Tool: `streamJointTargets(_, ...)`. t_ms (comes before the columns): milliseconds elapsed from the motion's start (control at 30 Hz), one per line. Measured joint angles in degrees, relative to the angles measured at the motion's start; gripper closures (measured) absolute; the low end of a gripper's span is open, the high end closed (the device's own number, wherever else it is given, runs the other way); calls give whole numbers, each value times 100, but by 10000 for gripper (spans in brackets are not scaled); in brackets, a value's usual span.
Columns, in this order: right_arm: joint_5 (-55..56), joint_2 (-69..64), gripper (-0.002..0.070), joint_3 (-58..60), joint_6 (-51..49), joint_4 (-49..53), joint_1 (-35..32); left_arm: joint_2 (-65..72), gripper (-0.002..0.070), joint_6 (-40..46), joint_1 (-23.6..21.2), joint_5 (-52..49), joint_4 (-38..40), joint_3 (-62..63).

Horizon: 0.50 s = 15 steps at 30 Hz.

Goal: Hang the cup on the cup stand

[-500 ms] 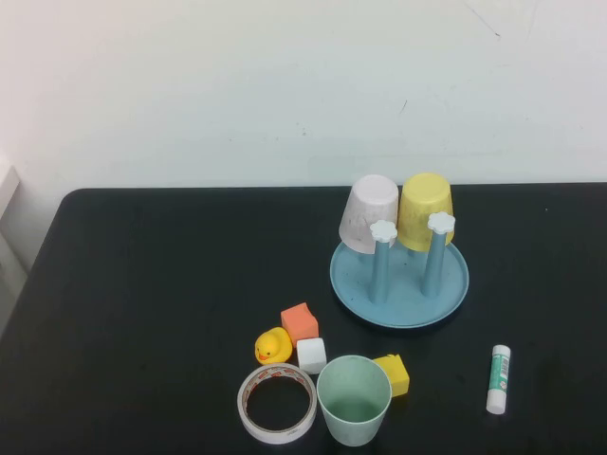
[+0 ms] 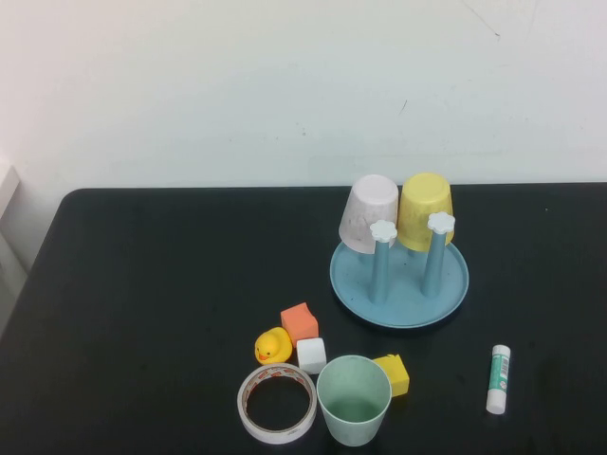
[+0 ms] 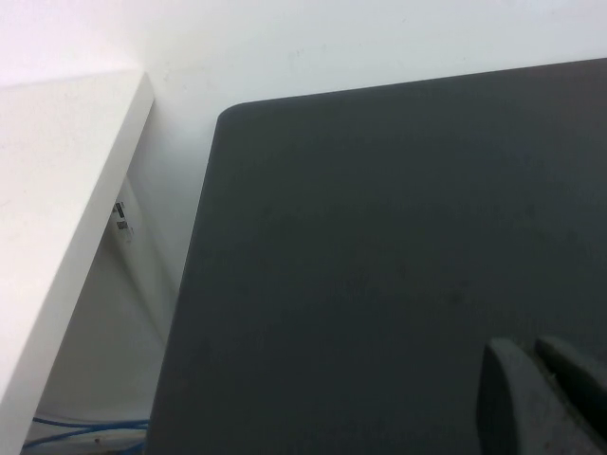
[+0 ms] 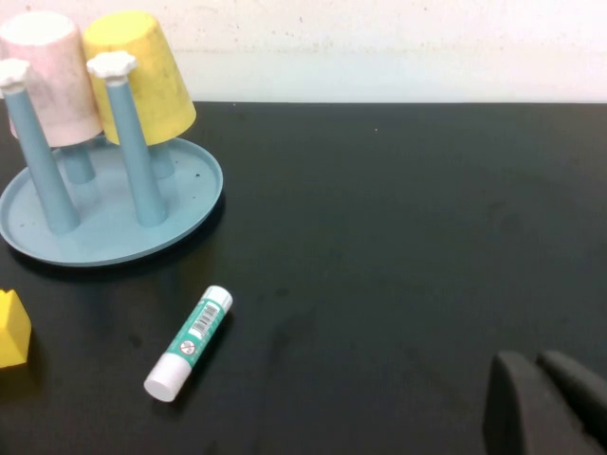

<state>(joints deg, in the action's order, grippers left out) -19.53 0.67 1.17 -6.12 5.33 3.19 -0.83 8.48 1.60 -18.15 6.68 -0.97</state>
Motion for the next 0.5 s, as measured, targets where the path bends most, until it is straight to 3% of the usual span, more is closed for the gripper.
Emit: streamJointTargets(500,0,0,678,0,0,-212,0,0,677,0,0,0,53,0)
